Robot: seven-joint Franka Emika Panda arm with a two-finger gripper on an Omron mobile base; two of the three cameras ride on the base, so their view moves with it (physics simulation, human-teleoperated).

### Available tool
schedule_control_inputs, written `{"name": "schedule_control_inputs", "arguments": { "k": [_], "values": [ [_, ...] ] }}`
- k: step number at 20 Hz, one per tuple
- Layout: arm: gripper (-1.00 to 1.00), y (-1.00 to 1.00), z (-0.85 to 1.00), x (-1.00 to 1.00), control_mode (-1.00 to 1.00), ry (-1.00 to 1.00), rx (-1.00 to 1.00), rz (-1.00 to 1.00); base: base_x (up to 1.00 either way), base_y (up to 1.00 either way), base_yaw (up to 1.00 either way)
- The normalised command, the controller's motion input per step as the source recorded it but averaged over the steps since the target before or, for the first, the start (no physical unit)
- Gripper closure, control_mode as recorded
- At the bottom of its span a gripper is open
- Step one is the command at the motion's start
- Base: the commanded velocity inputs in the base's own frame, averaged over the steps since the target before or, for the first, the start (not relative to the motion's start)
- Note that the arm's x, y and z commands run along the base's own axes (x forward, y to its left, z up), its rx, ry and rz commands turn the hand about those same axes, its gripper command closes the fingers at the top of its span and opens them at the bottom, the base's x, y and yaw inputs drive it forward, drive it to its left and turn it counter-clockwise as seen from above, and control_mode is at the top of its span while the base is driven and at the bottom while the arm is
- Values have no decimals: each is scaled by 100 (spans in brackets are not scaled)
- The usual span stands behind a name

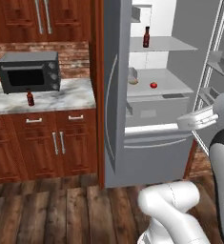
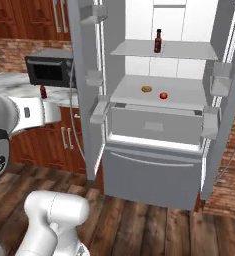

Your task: Place the condiment bottle and condiment bottle from the counter to the top shelf of the fridge. If the existing items in the fridge are on the top shelf, move them to other shelves.

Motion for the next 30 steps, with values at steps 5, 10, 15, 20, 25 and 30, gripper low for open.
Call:
{"name": "schedule_control_inputs", "arguments": {
  "k": [5,10,15,20,25,30],
  "values": [
    [-100,0,0,0,100,0,0,0,-16,100,-7],
    [-100,0,0,0,100,0,0,0,68,100,-19],
    [-100,0,0,0,100,0,0,0,100,100,-21],
    [-100,0,0,0,100,0,0,0,100,87,-13],
    [-100,0,0,0,100,0,0,0,88,36,-4],
    [-100,0,0,0,100,0,0,0,75,27,-2]
  ]
}}
